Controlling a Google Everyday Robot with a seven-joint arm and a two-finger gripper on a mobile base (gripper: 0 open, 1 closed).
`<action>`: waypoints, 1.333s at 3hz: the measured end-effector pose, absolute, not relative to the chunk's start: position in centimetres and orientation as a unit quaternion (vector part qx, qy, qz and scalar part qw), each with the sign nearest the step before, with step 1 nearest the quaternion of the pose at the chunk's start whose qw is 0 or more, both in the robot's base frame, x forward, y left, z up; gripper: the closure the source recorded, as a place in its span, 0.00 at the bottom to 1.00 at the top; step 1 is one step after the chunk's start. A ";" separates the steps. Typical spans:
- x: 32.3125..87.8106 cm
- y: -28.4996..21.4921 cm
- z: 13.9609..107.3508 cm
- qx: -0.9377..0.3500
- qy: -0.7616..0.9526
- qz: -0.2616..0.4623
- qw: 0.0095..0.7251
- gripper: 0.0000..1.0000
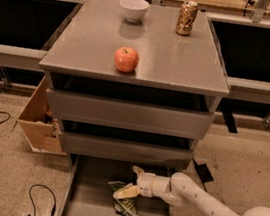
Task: Place green jalapeno chip bag into bottom drawer
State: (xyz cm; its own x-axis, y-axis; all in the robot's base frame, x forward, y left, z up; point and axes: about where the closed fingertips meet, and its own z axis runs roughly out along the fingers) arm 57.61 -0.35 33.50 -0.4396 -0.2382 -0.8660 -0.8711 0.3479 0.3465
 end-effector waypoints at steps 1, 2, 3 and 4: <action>56.7 0.3 35.6 -0.403 0.732 0.425 0.347 0.00; 54.3 -1.1 40.6 -0.421 0.763 0.384 0.305 0.00; 50.1 -1.3 45.1 -0.438 0.779 0.359 0.269 0.00; 42.7 0.1 49.5 -0.465 0.782 0.371 0.188 0.00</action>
Offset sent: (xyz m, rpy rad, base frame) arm -0.0867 -0.0091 0.1818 -0.3635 0.0513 0.1916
